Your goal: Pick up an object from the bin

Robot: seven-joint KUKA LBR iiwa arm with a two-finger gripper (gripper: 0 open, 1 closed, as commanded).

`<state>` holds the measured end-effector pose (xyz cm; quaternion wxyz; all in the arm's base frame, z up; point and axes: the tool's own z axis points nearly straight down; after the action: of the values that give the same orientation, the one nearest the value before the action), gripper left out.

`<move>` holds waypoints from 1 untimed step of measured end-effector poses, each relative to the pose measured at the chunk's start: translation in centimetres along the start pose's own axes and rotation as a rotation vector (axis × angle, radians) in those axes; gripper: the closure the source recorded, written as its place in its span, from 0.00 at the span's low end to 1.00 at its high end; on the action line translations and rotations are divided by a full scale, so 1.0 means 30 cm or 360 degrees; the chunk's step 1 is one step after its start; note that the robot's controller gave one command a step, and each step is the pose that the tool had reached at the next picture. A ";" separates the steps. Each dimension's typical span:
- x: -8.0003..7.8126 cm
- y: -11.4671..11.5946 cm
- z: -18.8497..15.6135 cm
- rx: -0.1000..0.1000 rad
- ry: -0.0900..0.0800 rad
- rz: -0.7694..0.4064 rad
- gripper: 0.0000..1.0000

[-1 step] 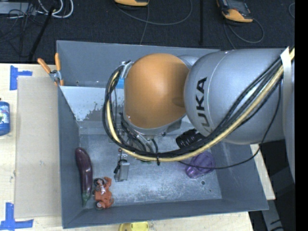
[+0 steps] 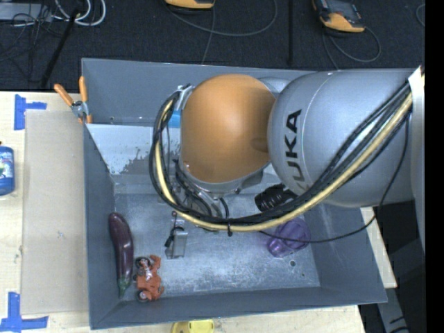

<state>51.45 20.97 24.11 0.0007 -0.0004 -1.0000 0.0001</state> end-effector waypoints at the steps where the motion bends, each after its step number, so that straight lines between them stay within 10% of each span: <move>1: 0.028 -0.053 0.170 -0.0003 -0.0008 -0.0031 0.00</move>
Offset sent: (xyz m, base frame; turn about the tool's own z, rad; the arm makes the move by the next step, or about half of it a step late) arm 0.0181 0.0023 -0.1661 -0.2849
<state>50.60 19.38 19.00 -0.0020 0.0094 -1.0000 -0.0010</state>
